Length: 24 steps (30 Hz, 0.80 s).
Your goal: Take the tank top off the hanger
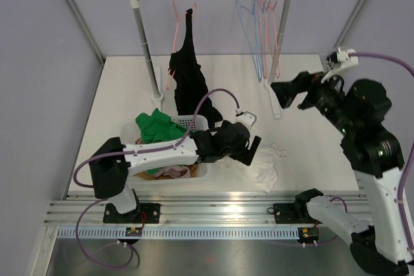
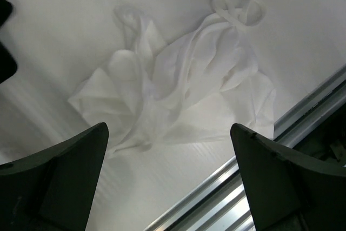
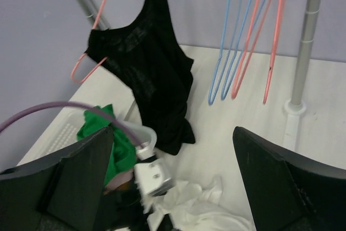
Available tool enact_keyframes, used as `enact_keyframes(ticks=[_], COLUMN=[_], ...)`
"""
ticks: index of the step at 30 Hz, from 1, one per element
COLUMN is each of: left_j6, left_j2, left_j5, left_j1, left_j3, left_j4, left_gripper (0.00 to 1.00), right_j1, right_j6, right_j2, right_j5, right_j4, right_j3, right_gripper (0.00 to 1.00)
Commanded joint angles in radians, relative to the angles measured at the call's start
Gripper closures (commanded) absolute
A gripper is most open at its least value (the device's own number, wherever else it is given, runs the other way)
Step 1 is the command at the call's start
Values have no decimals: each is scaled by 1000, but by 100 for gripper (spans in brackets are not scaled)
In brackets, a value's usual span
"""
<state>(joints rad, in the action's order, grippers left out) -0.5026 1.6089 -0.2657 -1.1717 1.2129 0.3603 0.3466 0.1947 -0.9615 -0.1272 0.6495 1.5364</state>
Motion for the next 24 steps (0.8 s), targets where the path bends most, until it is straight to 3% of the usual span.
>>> enact_keyframes(ticks=[1, 6, 11, 12, 14, 15, 18, 24], left_j6=[-10, -22, -39, -36, -25, -21, -8, 13], left_j2=[133, 318, 472, 485, 508, 510, 464, 203], left_j5=[36, 92, 154, 152, 145, 132, 96, -13], left_j1=[-14, -14, -17, -22, -25, -26, -28, -28], left_j3=[115, 201, 296, 310, 348, 356, 356, 313], left_j4=[-77, -67, -6, 9, 64, 78, 112, 153], left_gripper=[1, 1, 2, 5, 18, 49, 100, 100], right_j1=[2, 2, 2, 2, 3, 3, 2, 2], right_j6=[74, 88, 61, 58, 49, 48, 37, 22], right_j2=[139, 302, 343, 351, 365, 371, 389, 423], right_j5=[-116, -196, -178, -177, -175, -175, -173, -123], right_j4=[-102, -87, -31, -25, -17, -16, -5, 24], right_j3=[-175, -306, -308, -306, -306, -305, -300, -269], right_gripper=[1, 0, 0, 1, 0, 1, 1, 0])
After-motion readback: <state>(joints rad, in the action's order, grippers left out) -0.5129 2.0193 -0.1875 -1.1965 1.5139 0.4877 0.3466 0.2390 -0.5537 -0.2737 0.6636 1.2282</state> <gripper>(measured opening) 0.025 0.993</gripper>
